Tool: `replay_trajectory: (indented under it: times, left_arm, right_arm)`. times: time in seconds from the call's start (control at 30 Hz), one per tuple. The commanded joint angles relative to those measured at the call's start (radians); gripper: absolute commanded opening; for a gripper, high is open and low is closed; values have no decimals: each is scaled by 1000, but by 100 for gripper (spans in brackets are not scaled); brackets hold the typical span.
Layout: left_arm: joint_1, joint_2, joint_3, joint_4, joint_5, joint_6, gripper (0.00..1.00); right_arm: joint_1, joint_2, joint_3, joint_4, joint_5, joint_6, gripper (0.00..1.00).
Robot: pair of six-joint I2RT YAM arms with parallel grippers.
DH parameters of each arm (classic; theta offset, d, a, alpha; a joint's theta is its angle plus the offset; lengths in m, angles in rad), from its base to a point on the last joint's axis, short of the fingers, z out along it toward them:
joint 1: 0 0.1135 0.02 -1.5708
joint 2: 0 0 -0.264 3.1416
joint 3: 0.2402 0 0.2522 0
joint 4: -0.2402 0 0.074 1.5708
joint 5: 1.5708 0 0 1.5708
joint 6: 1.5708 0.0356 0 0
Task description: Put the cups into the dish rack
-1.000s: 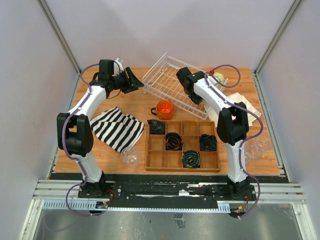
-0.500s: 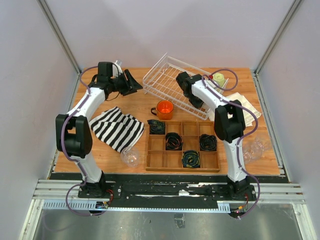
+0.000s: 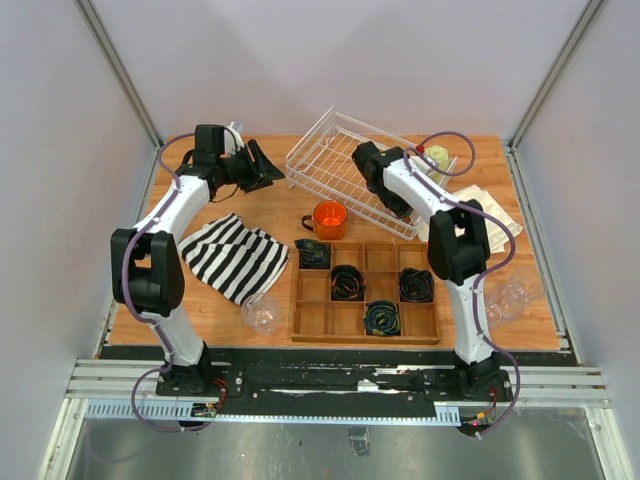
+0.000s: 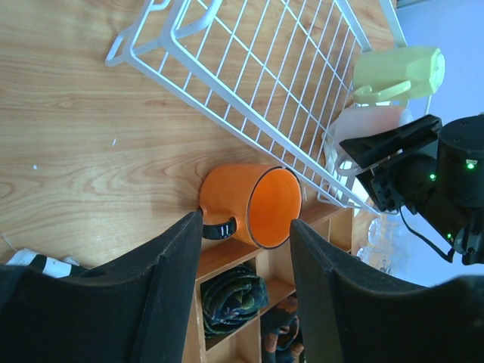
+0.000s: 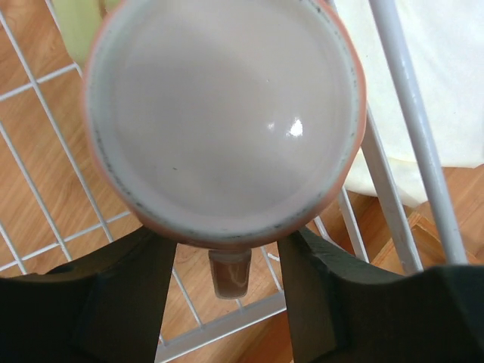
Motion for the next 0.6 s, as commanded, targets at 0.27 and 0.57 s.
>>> replay_trajectory:
  times: [0.27, 0.57]
  left_arm:
    - [6, -6, 26, 24, 5, 5, 55]
    - [6, 30, 111, -1, -16, 23, 57]
  right_arm:
    - [64, -40, 53, -20, 103, -70, 58]
    - [119, -145, -8, 42, 99, -147, 58]
